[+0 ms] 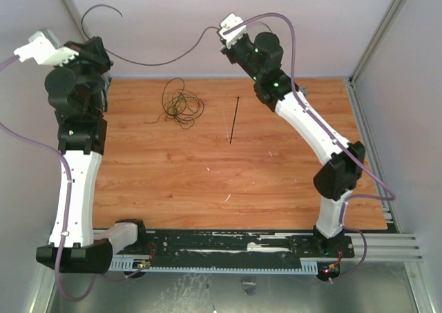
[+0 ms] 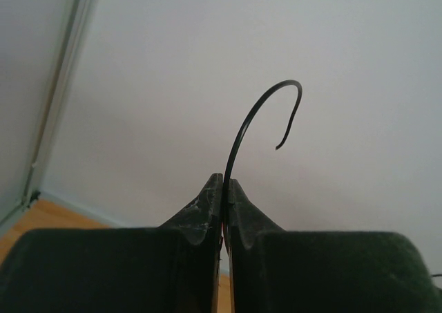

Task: Zip-tie the wires
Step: Untie the cable at the center of the board, then place the cable at the center of the board.

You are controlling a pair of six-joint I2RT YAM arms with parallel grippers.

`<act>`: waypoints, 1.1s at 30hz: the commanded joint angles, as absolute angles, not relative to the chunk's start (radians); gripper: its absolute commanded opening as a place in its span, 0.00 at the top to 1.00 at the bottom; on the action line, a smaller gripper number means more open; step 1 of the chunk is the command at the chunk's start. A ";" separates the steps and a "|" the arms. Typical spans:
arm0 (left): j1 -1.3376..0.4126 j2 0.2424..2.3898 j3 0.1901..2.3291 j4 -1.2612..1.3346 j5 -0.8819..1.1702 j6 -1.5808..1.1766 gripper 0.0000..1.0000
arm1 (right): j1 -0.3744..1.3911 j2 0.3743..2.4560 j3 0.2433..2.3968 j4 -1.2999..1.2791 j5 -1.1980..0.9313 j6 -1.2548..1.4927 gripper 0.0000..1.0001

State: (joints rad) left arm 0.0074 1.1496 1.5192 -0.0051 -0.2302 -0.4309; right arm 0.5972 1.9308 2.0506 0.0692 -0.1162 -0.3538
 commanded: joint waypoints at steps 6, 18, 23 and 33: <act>0.015 0.902 1.084 0.243 -0.245 -0.730 1.00 | 0.597 1.640 1.611 -0.215 0.353 -0.571 1.00; -0.014 0.717 0.783 0.306 -0.173 -0.874 1.00 | 0.607 1.405 1.286 -0.527 0.640 -0.342 1.00; -0.123 0.707 0.707 0.395 -0.206 -0.892 1.00 | 0.609 1.285 1.203 -0.585 0.726 -0.275 1.00; -0.360 0.729 0.640 0.424 -0.429 -0.911 1.00 | 0.614 1.217 1.191 -0.744 0.633 -0.198 1.00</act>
State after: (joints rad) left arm -0.3378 0.7486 0.6888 0.3904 -0.2497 -0.8772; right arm 0.6212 1.1904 1.2003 -0.6479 0.6636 -0.2562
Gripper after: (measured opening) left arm 0.073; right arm 0.015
